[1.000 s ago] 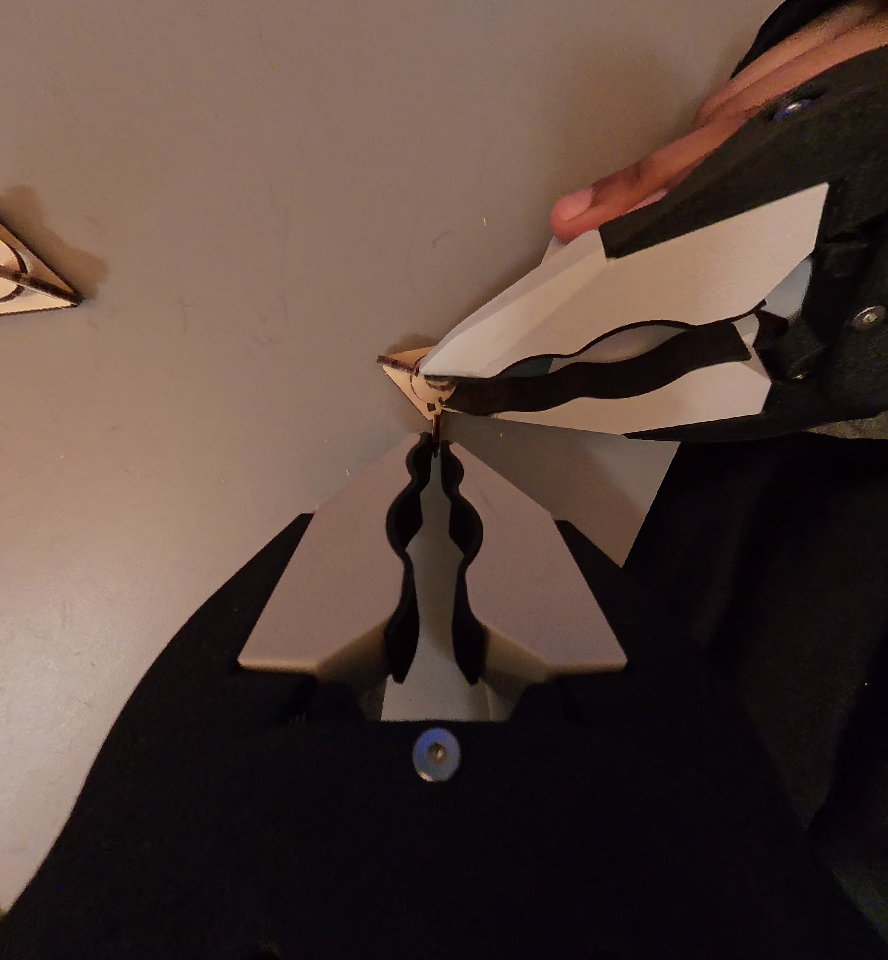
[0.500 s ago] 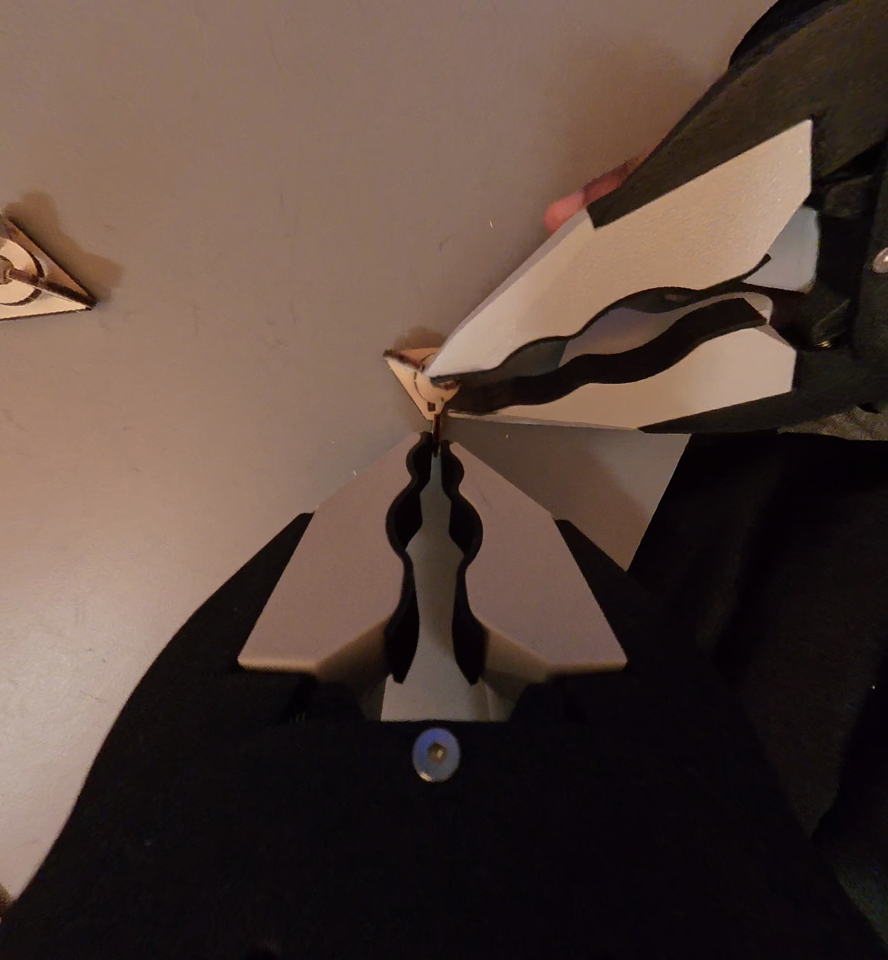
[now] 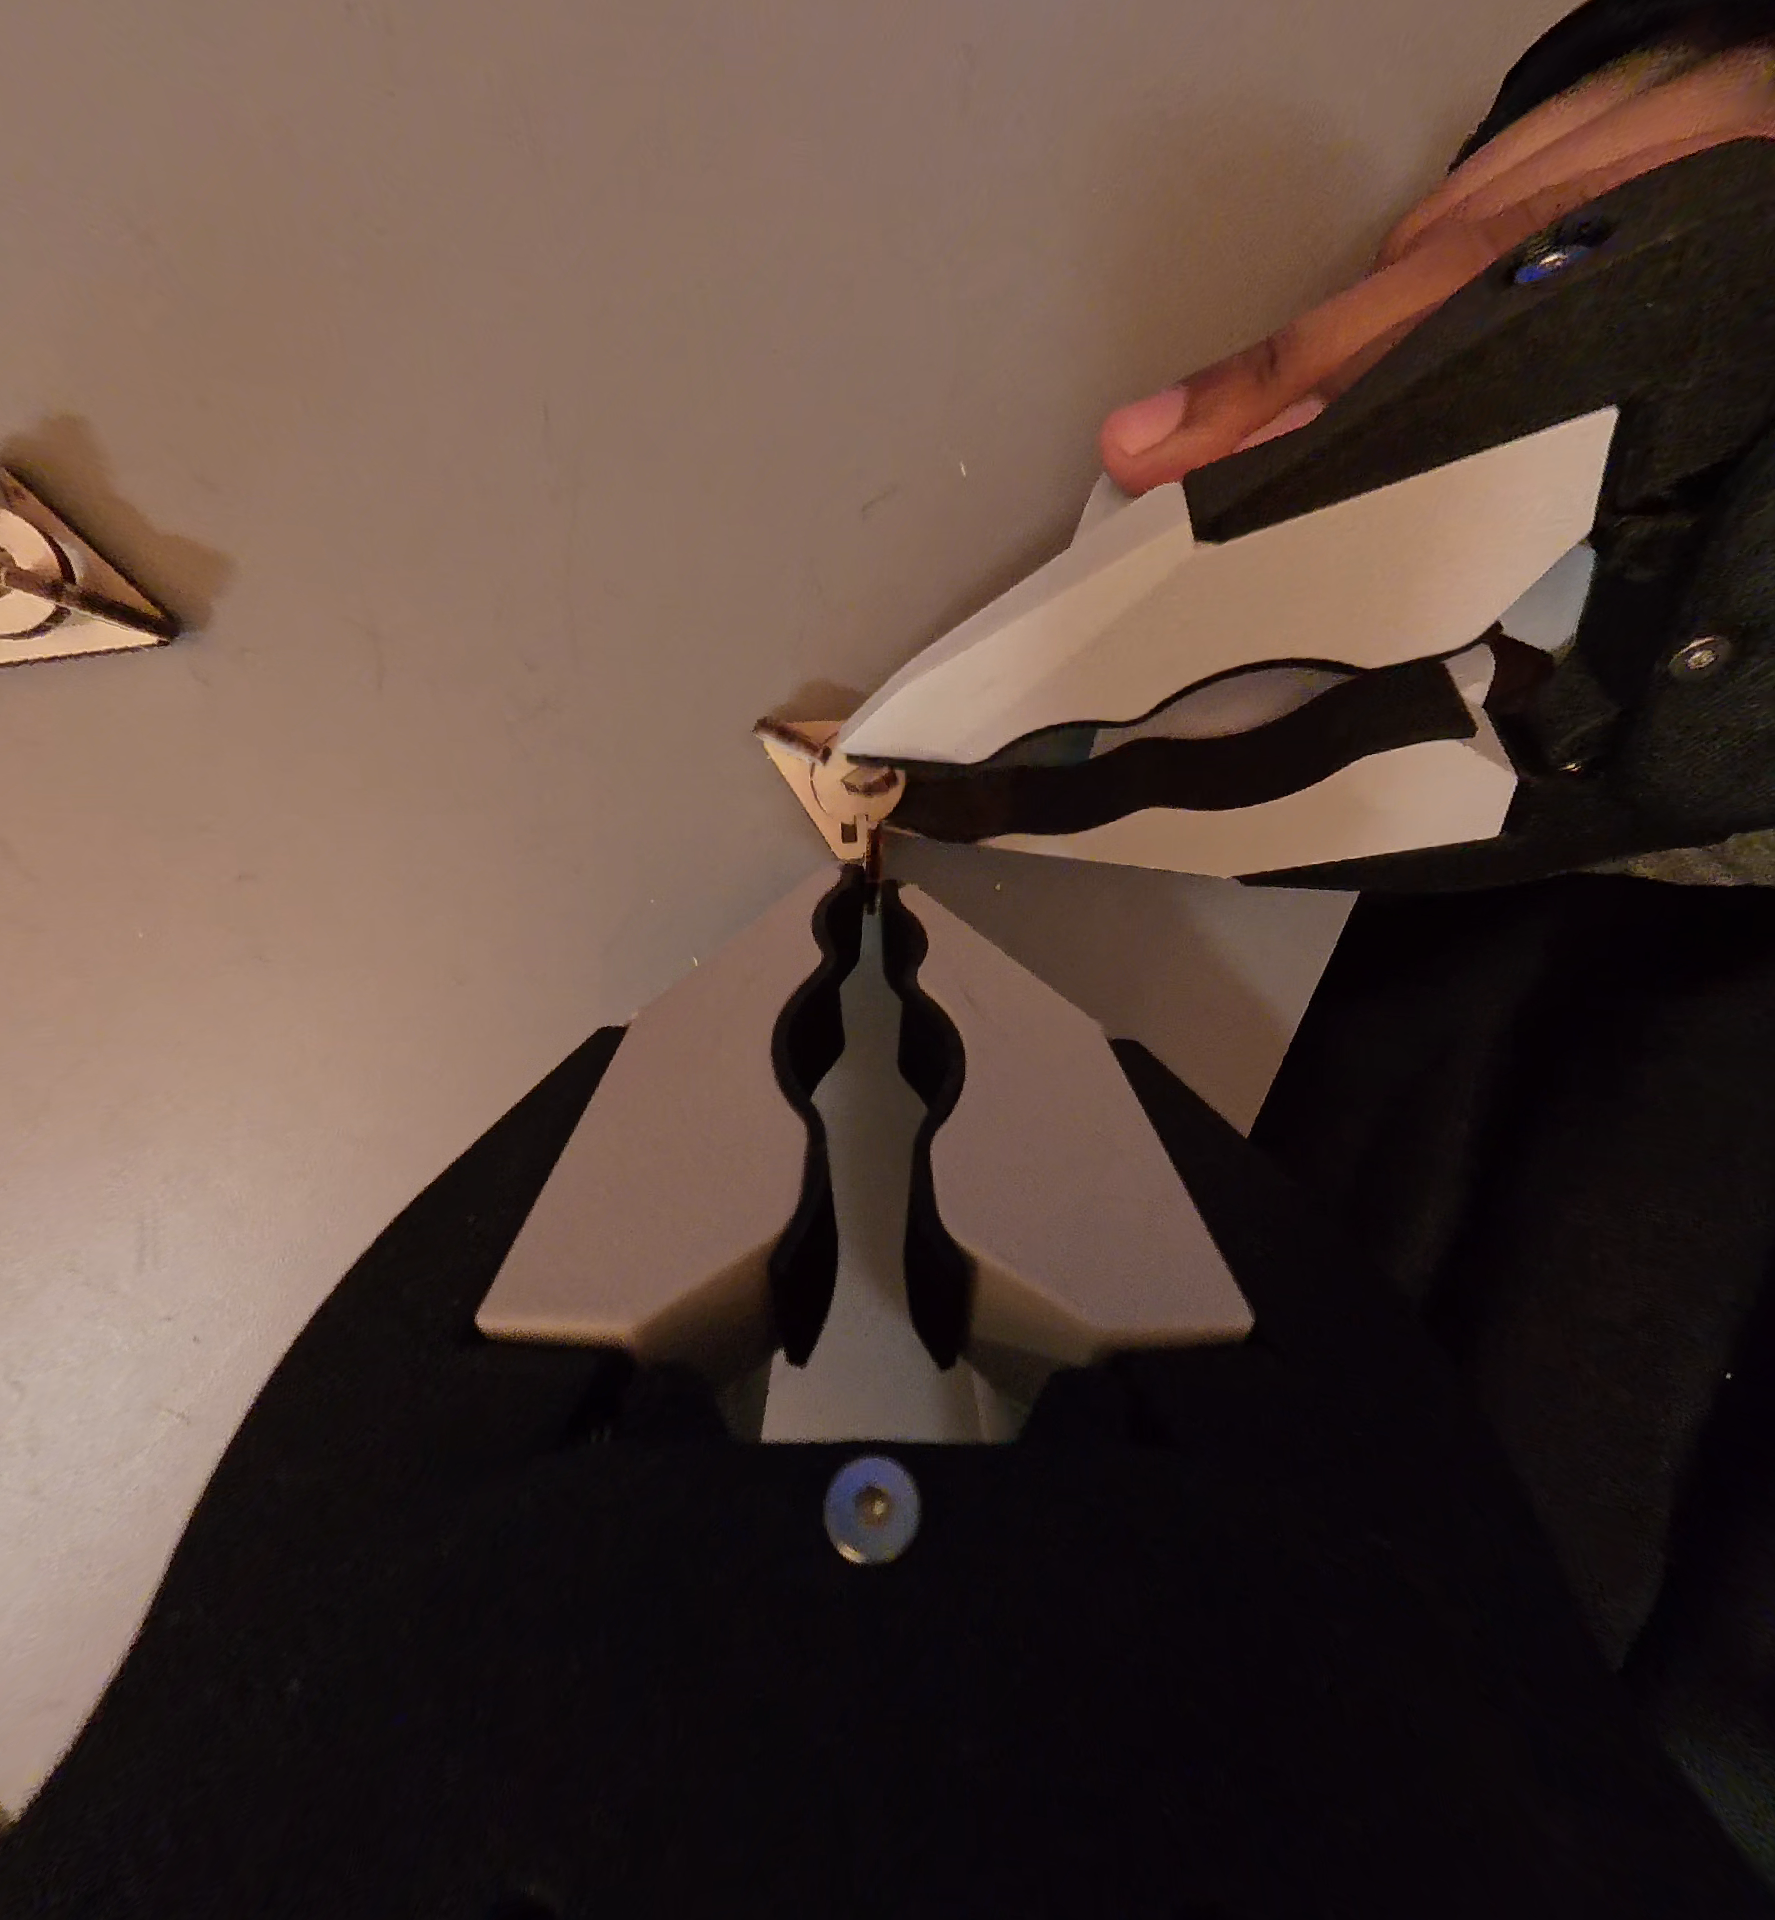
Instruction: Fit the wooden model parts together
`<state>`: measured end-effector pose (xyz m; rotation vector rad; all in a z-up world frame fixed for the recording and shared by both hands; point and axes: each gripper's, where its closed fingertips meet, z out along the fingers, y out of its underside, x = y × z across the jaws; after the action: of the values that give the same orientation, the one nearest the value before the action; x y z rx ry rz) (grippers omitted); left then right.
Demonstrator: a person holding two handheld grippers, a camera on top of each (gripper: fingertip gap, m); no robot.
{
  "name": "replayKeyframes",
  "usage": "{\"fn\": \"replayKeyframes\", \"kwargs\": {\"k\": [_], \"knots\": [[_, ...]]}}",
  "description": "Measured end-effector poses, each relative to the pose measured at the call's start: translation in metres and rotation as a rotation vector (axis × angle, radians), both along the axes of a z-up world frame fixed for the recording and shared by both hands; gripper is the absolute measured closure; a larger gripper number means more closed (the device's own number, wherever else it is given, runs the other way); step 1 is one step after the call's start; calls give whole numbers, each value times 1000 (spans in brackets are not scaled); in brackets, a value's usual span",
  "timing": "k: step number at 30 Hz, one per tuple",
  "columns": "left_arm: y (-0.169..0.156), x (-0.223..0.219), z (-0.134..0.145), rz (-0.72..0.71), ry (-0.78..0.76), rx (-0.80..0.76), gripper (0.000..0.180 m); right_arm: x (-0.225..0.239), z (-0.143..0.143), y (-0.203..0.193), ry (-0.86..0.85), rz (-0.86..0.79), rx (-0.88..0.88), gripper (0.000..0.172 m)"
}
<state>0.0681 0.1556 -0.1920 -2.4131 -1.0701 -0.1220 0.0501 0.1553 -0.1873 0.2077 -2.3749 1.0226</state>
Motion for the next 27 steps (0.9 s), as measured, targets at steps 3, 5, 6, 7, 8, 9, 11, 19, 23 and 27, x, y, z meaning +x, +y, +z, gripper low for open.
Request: {"fn": "replayKeyframes", "kwargs": {"k": [3,5,6,7,8,9,11,19,23,27], "knots": [[-1,-2,0,11,9,-11,180,0,0,0,-2,-3,-1,160],[-1,-2,0,14,15,-17,180,0,0,0,1,-5,2,160],[-1,-2,0,15,17,-20,180,1,0,0,1,-6,2,160],[-1,-2,0,15,19,-23,180,1,0,0,0,-5,1,161],[-1,-2,0,18,19,-25,180,1,0,-1,-7,-6,-3,161],[-2,-2,0,20,20,-28,180,1,0,-1,-22,-9,-10,161],[-2,-2,0,26,23,-39,180,1,0,-1,-52,-16,-22,161],[-3,-2,0,21,18,-105,180,1,1,-1,-161,-40,-63,162],[-3,-2,0,-6,-25,-171,180,1,2,-2,-225,-57,-92,162],[-3,-3,-1,-40,-75,-238,180,1,2,-2,-279,-69,-106,162]]}}
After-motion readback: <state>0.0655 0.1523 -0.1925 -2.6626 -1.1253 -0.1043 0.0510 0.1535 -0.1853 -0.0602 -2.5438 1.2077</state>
